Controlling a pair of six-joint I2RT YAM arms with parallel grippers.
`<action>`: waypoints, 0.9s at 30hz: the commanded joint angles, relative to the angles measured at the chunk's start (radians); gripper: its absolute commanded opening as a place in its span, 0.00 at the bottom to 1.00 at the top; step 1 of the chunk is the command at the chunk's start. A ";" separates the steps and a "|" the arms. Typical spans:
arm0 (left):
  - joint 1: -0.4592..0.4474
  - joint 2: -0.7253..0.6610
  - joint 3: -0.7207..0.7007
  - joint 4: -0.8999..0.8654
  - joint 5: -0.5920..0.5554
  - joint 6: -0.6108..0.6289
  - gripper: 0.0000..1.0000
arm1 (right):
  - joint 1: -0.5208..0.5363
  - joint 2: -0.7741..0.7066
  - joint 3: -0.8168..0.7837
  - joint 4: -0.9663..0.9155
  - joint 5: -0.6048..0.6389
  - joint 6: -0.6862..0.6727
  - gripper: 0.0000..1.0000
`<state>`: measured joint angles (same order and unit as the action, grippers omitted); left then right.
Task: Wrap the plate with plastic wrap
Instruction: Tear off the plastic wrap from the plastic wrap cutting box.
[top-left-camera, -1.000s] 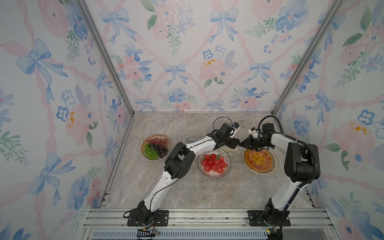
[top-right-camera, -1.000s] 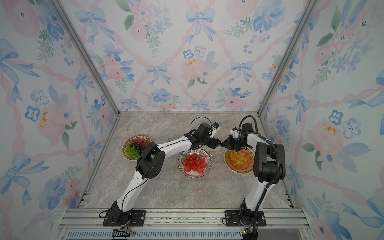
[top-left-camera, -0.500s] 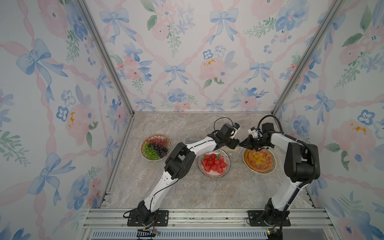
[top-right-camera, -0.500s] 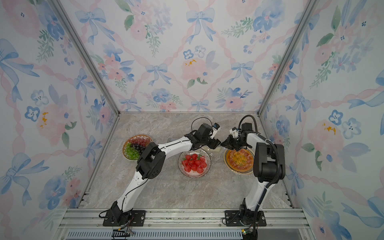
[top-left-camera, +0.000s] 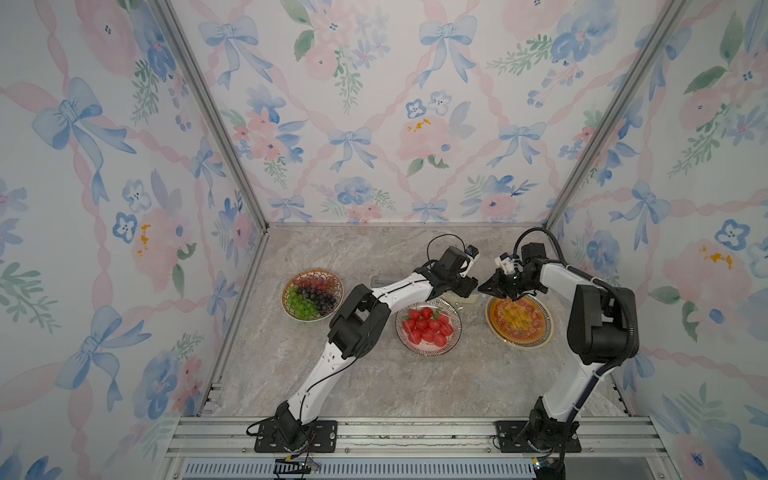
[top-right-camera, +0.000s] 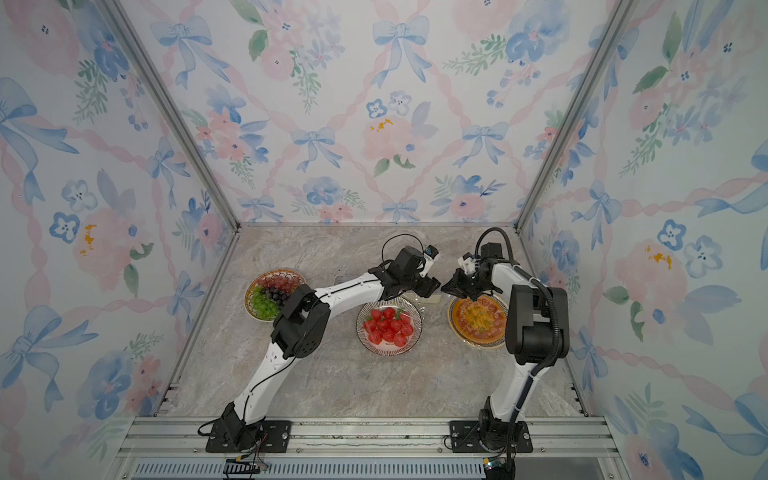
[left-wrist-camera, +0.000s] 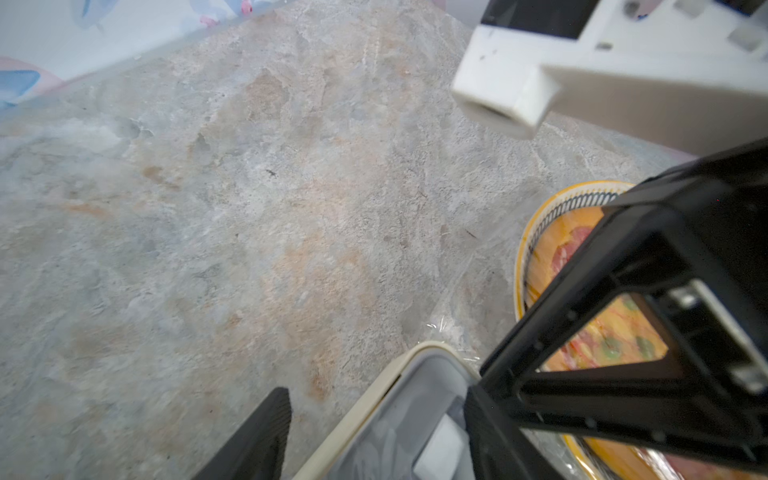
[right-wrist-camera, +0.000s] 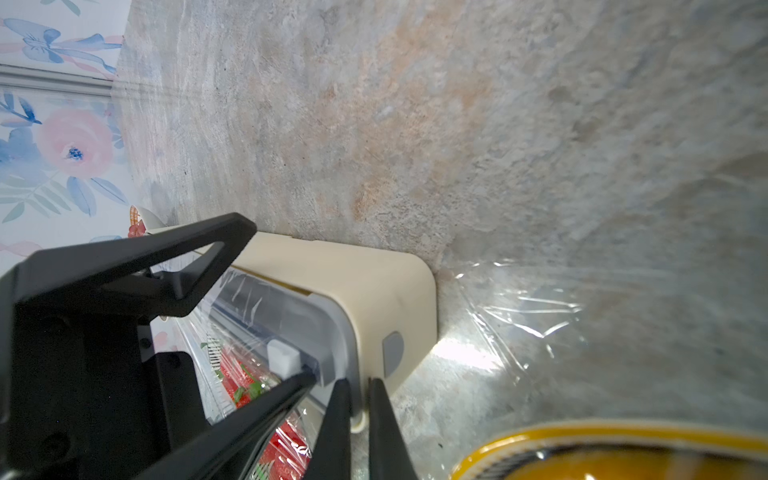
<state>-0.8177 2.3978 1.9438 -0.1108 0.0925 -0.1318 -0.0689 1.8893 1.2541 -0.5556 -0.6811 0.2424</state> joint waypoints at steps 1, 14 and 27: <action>0.033 -0.036 -0.032 -0.049 -0.067 0.014 0.68 | 0.032 0.090 -0.045 -0.136 0.167 0.000 0.08; 0.051 -0.077 -0.092 -0.049 -0.081 0.028 0.68 | 0.040 0.097 -0.033 -0.151 0.196 -0.001 0.08; 0.076 -0.116 -0.138 -0.050 -0.085 0.032 0.69 | 0.049 0.109 -0.021 -0.178 0.241 -0.007 0.07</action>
<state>-0.7834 2.3177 1.8309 -0.1143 0.0723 -0.1303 -0.0418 1.9003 1.2903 -0.5922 -0.6384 0.2379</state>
